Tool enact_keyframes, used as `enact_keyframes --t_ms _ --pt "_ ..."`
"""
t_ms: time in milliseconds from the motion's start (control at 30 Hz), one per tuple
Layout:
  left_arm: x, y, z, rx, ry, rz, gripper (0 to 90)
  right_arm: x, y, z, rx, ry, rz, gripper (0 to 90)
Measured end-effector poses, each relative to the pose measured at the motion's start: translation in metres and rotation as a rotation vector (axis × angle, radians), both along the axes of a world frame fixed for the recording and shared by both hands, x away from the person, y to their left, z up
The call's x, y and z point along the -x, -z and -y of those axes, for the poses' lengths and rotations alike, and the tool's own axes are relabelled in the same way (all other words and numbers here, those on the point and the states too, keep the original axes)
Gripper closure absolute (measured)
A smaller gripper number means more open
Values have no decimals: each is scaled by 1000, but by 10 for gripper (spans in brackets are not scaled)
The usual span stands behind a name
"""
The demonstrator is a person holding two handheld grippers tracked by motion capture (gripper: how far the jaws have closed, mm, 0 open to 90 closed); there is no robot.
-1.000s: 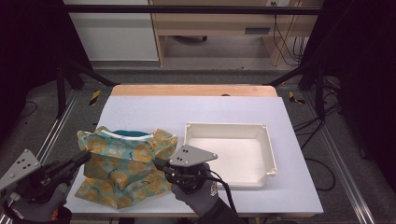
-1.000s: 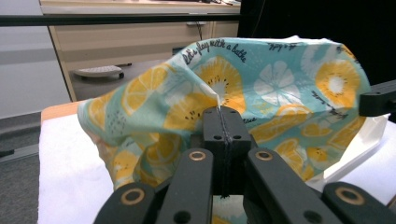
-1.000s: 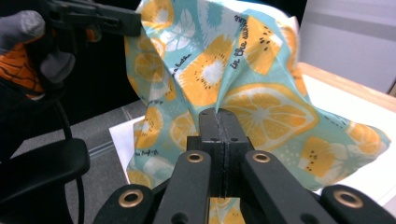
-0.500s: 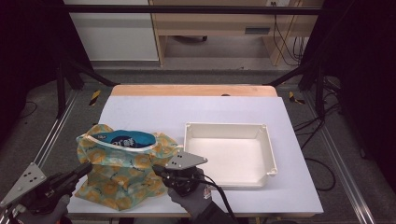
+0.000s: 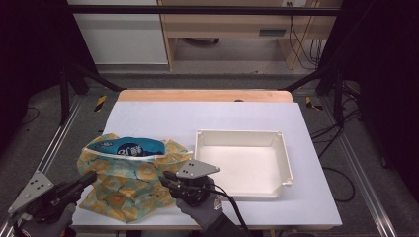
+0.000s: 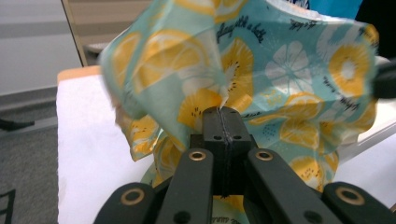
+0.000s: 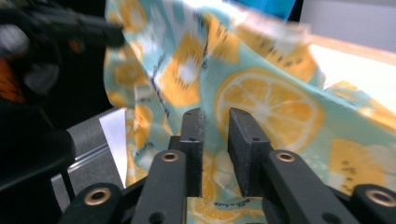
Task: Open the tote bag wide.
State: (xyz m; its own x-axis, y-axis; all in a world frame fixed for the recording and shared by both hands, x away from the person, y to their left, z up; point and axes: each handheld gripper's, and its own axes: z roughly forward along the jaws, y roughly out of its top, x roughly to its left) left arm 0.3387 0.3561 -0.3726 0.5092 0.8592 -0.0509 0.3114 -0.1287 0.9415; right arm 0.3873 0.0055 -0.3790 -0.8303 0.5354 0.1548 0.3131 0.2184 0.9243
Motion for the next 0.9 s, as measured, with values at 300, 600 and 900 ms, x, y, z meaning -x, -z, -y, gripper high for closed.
enact_keyframes --t_ms 300,600,900 --pt "-2 3 0 -2 -1 -13 898 -7 -25 15 -35 70 96 500" --pt "-4 6 -2 3 -5 -27 853 -17 -3 1 47 43 54 628" --pt "7 -15 -12 42 -66 61 646 -16 3 -3 88 36 37 900"
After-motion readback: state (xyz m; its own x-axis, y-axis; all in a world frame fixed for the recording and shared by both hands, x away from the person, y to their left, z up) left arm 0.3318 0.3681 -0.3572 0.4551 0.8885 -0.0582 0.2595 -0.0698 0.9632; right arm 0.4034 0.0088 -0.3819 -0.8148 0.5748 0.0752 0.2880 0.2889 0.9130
